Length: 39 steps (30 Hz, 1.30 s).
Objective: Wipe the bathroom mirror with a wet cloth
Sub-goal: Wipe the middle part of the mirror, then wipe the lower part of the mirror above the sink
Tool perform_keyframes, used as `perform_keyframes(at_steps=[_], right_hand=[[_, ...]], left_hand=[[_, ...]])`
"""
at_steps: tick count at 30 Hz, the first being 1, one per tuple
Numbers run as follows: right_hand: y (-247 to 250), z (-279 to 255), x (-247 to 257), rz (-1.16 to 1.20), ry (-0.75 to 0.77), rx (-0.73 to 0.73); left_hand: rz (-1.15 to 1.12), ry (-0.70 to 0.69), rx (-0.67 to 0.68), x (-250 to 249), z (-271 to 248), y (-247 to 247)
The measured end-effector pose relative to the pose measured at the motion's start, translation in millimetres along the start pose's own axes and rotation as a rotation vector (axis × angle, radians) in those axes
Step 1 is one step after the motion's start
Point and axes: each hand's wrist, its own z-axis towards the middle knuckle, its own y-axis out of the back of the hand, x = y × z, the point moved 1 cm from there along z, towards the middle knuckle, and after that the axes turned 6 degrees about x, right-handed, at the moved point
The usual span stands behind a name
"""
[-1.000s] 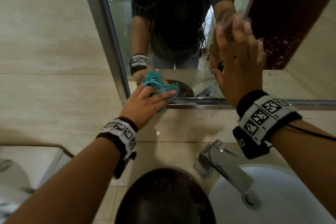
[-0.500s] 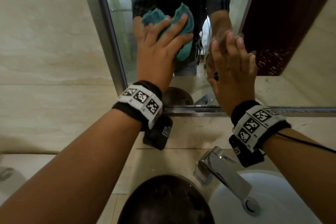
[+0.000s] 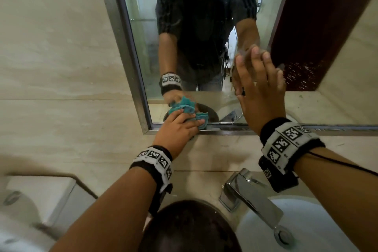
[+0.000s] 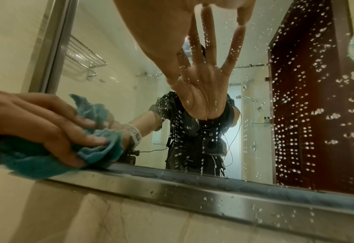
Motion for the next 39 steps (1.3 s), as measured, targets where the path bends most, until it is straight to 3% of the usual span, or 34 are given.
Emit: perform_keyframes(at_steps=[5,10,13,19,27,35,39], right_hand=[[29,-3,1,0.127,0.028,0.122],[67,-22,13,0.404,-0.013,0.405],[87,-37,30,0.623,0.015,0.525],[126,-55,55,0.997,-0.014,0.619],[134,-64,45,0.867,-0.01,0.569],[142,-67,41,0.898,-0.058,0.527],[147,-68,40,0.986,-0.08,0.555]], left_hand=[[-0.053,0.184,0.022,18,-25,46],[-0.495,0.369,-0.037,-4,-27,105],[-0.647,0.365,-0.017,-16,-21,129],[-0.797,0.317,-0.005,-33,-26,151],[-1.03,0.247,0.164,-36,-44,162],[-0.986,0.178,0.116,-45,-60,169],[-0.997,0.226,0.088,-44,-61,172]])
